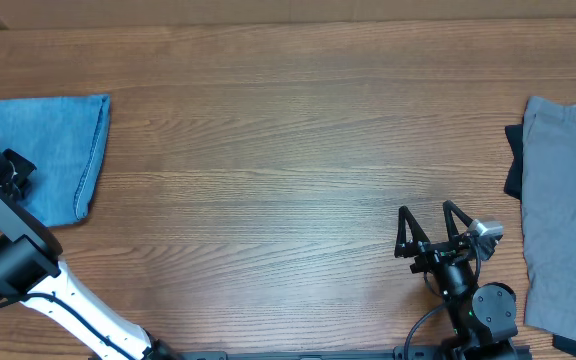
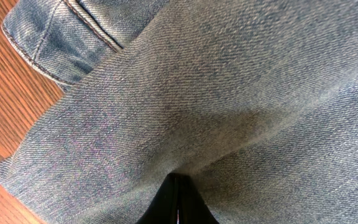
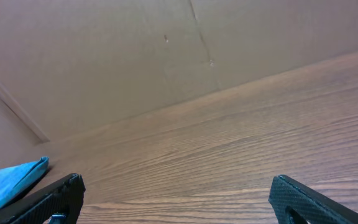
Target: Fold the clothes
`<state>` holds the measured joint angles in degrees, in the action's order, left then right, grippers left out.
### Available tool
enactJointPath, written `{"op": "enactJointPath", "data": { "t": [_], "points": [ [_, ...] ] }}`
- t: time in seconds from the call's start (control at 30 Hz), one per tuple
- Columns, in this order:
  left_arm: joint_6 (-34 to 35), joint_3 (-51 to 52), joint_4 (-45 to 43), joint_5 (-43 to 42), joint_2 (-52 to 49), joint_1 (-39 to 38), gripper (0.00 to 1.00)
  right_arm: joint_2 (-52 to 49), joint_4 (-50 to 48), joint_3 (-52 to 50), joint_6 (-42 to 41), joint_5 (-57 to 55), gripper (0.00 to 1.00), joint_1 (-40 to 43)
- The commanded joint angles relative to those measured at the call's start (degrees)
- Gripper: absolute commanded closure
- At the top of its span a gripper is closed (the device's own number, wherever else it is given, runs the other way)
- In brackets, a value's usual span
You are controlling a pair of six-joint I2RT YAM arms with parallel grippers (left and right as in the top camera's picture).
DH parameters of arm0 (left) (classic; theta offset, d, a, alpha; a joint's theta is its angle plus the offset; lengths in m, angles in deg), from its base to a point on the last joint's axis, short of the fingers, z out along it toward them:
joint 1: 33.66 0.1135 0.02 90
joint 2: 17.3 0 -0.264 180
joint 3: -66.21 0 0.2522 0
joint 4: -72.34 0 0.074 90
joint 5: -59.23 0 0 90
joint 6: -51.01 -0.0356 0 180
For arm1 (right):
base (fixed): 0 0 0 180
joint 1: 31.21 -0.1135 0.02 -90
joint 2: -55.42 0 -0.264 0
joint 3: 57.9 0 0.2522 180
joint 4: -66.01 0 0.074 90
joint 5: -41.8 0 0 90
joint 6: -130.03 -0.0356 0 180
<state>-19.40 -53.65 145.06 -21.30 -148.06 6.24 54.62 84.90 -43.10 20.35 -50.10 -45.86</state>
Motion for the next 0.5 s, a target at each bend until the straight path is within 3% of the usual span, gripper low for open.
{"op": "enactJointPath", "data": {
  "t": [0.0,0.33,0.47],
  "points": [
    [0.98,1.88,-0.42,2.69,-2.1,0.98,0.96,0.63,-0.39,-0.59,0.2,0.04,0.0,0.26],
    [2.91,-8.52,6.99,-2.01,4.7,-3.61,0.96,0.63,-0.39,-0.59,0.2,0.04,0.0,0.26],
    [2.95,-11.96,7.52,-12.79,11.1,-7.87,0.91,0.63,-0.39,-0.59,0.22,0.04,0.0,0.26]
  ]
}}
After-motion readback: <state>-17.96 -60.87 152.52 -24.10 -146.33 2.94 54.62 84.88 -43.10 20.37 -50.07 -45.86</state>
